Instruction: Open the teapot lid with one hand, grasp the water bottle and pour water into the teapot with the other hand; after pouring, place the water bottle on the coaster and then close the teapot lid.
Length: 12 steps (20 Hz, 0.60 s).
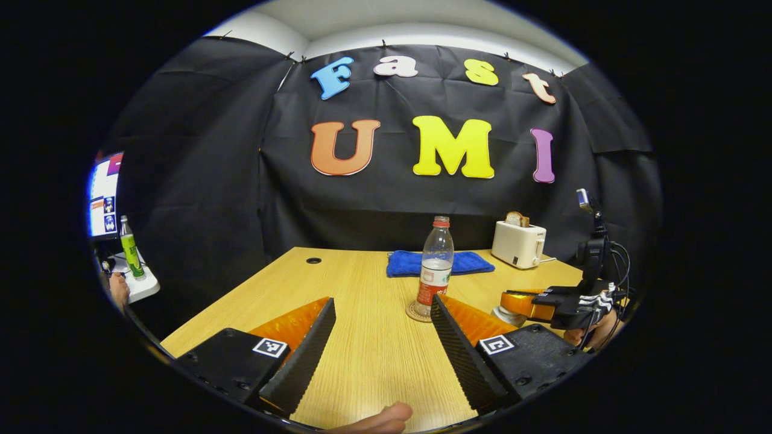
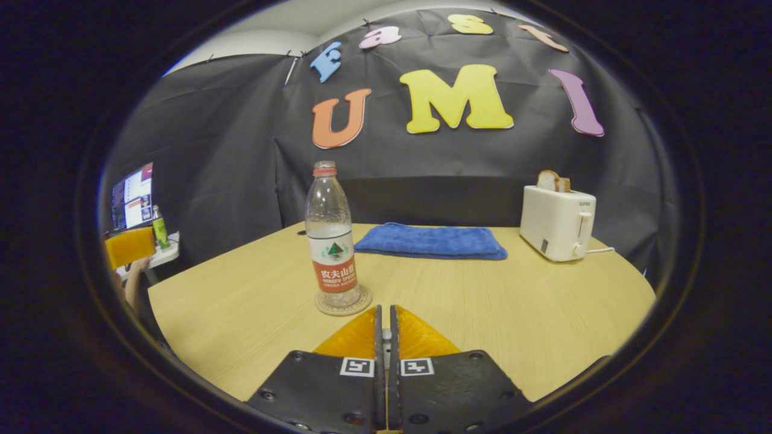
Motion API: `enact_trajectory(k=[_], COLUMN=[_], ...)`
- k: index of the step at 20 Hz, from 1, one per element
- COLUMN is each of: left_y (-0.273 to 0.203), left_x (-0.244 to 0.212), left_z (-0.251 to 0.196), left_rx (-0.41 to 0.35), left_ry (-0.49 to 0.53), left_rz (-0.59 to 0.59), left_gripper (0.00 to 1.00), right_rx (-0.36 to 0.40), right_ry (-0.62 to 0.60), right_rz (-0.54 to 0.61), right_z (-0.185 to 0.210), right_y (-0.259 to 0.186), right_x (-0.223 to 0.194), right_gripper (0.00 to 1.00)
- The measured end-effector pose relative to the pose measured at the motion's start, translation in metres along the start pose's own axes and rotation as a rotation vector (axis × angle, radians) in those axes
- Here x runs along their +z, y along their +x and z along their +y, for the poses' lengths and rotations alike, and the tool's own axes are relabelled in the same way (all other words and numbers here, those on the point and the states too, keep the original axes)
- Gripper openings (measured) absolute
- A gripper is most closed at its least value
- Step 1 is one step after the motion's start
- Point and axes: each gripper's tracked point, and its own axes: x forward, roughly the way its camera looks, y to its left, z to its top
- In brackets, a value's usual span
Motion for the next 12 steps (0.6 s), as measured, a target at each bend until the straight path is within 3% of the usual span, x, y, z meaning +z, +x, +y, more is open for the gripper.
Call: enact_trajectory(k=[1, 2, 3, 5, 6, 7, 8, 12], left_y=[-0.001, -0.001, -0.002, -0.002, -0.002, -0.003, -0.003, -0.001], left_x=[0.001, 0.001, 0.001, 0.002, 0.003, 0.003, 0.001, 0.001], left_z=[-0.002, -0.004, -0.007, -0.009, -0.011, -0.013, -0.014, -0.012], left_rx=[-0.007, -0.014, -0.016, -0.02, -0.024, -0.028, -0.03, -0.017], left_ry=[0.002, 0.006, 0.01, 0.018, 0.023, 0.029, 0.035, 0.046], left_rz=[-0.003, -0.004, -0.006, -0.004, -0.005, -0.003, 0.0, 0.005], left_gripper=[1.0, 0.99, 1.0, 1.0, 0.99, 1.0, 1.0, 0.99], right_rx=[0.007, 0.003, -0.005, -0.002, -0.007, -0.011, -0.013, -0.004], right_ry=[-0.005, -0.011, -0.015, -0.01, -0.011, -0.016, -0.023, -0.033], right_rz=[-0.005, -0.012, -0.022, -0.023, -0.024, -0.023, -0.027, -0.051], right_z=[0.002, 0.001, -0.001, 0.002, 0.002, 0.003, 0.002, 0.003], right_y=[0.0, -0.002, -0.003, -0.005, -0.007, -0.009, -0.011, -0.022], right_x=[0.001, 0.003, 0.006, 0.007, 0.008, 0.009, 0.01, 0.018], right_gripper=[0.0, 0.06, 0.02, 0.2, 0.35, 0.39, 0.54, 0.92])
